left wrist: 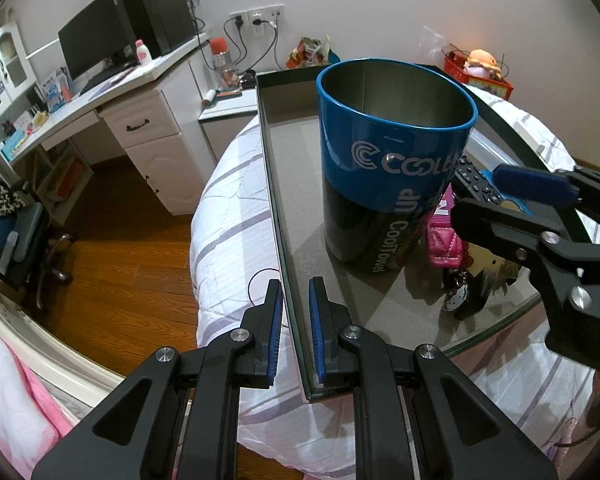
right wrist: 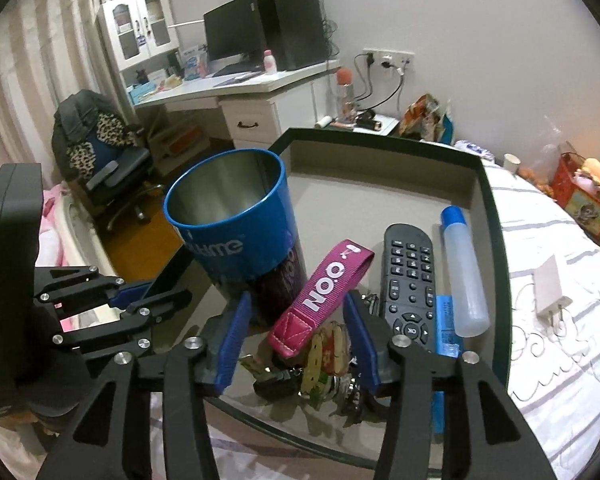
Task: Organize rigid objects
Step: 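Lower the keys into the tray beside the can and open the right gripper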
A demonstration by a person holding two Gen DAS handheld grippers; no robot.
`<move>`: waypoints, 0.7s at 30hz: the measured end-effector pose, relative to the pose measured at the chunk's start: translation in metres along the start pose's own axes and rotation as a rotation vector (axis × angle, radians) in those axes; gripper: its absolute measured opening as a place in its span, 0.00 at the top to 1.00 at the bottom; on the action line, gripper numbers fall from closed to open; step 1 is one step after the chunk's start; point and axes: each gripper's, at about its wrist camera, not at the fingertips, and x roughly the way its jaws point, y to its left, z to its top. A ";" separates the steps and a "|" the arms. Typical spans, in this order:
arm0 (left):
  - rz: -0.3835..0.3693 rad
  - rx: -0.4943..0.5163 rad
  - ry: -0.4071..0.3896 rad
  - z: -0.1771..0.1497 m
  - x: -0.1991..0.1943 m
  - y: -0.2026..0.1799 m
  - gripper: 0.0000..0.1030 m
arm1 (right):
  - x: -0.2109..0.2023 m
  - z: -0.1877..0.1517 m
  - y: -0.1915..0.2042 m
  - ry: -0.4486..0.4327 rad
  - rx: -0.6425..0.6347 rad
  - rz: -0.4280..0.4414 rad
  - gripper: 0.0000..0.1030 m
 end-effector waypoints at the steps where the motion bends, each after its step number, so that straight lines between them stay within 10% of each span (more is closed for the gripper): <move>1: 0.000 0.001 0.000 0.000 0.000 0.000 0.89 | -0.002 -0.001 0.000 -0.008 0.006 -0.011 0.36; 21: 0.001 0.000 0.000 0.000 0.000 0.000 0.89 | -0.083 -0.005 -0.036 -0.245 0.139 -0.330 0.19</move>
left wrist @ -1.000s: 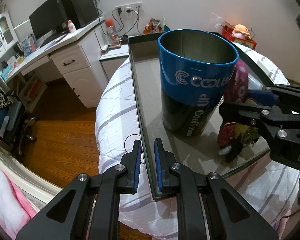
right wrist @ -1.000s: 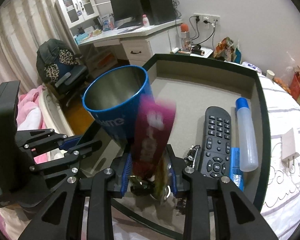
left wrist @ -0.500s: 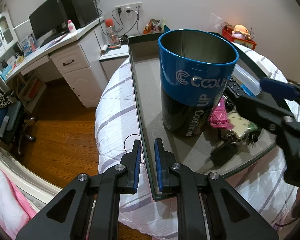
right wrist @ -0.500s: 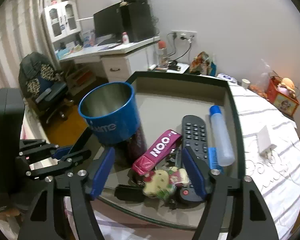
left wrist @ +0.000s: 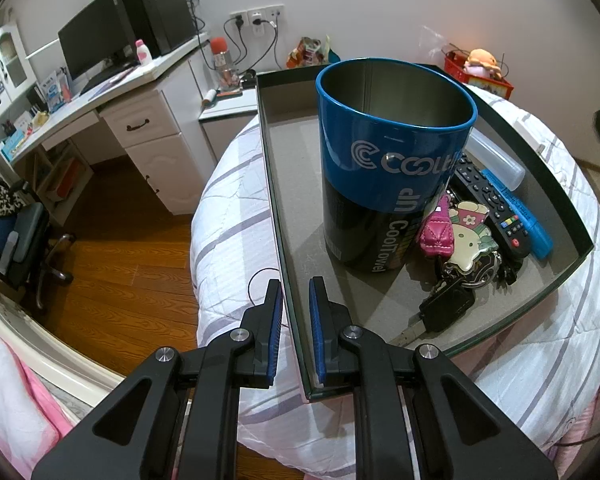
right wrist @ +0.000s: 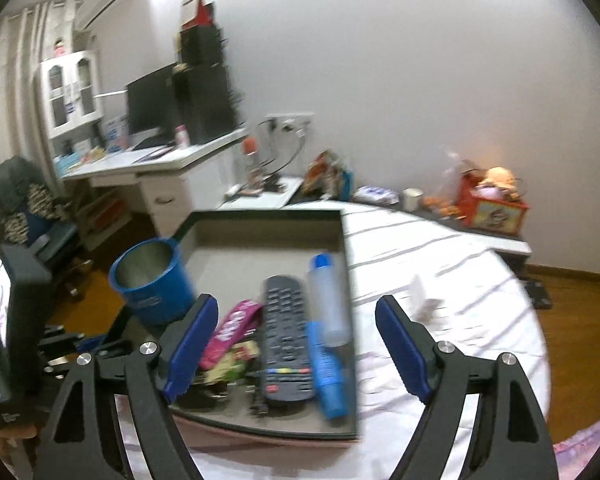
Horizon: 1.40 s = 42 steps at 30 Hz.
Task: Organize rigid objects
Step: 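Lower the keys into the tray beside the can and open the right gripper, then move the right gripper to the white charger plug and grasp it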
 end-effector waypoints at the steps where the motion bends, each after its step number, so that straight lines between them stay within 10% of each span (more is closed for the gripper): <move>1: 0.000 0.000 0.000 0.000 0.000 0.000 0.89 | -0.004 0.000 -0.007 -0.010 0.005 -0.030 0.19; 19: -0.007 -0.004 0.000 -0.002 0.000 0.002 0.89 | -0.028 -0.019 -0.084 -0.008 0.128 -0.243 0.00; 42: 0.003 0.002 0.001 -0.005 -0.001 0.004 0.89 | 0.056 -0.030 -0.121 0.126 0.066 -0.064 0.00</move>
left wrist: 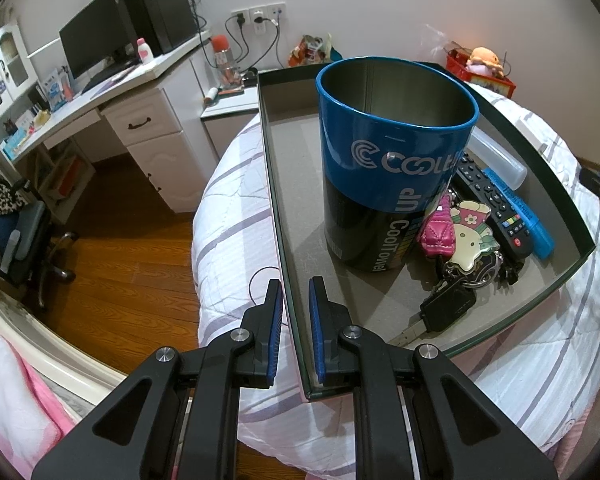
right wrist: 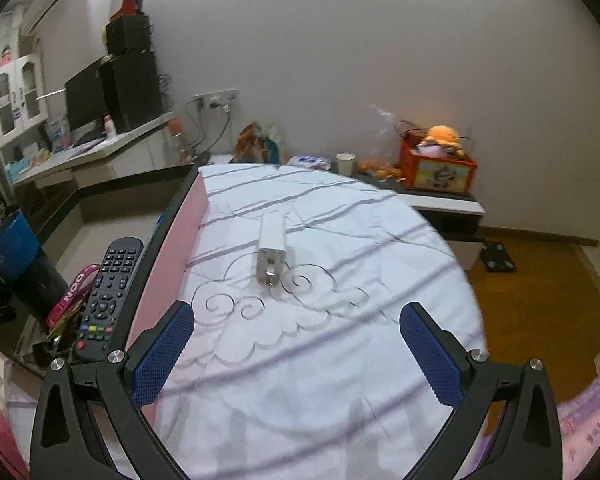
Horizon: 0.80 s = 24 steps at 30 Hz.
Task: Organize rigid objects
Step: 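Move the right gripper to the white charger plug and grasp it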
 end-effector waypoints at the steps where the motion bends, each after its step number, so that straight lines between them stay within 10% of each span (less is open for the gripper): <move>1: 0.002 0.002 0.001 -0.001 0.000 0.000 0.89 | 0.008 0.005 0.000 0.003 -0.002 0.026 0.00; 14: 0.009 0.010 0.005 -0.001 -0.001 0.000 0.89 | 0.073 0.031 0.004 0.113 -0.021 0.066 0.13; 24: 0.013 0.012 0.006 0.001 -0.001 0.000 0.89 | 0.087 0.029 0.013 0.181 -0.068 0.108 0.77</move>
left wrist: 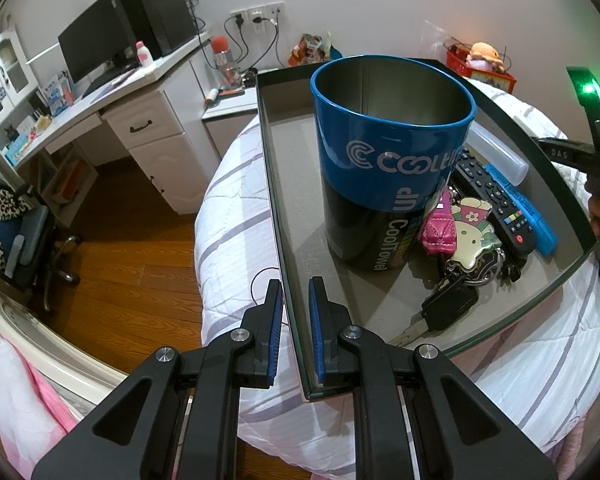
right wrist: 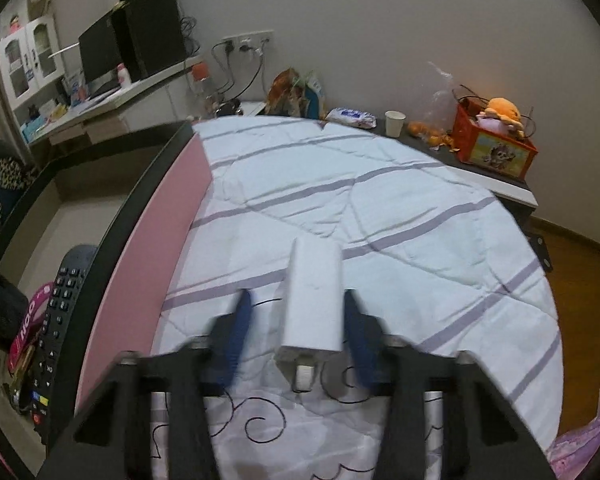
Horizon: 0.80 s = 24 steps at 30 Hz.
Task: Organize rigid objects
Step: 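Move the right gripper to the white charger plug and grasp it, then lift the charger plug and carry it into the tray beside the keys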
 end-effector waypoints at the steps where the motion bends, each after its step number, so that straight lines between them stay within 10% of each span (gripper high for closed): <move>1: 0.000 0.001 -0.001 -0.001 0.000 0.001 0.89 | -0.001 -0.001 -0.001 0.005 0.012 0.022 0.77; 24: 0.001 0.001 0.000 0.000 0.000 0.000 0.89 | -0.079 0.017 0.068 -0.117 -0.110 0.095 0.77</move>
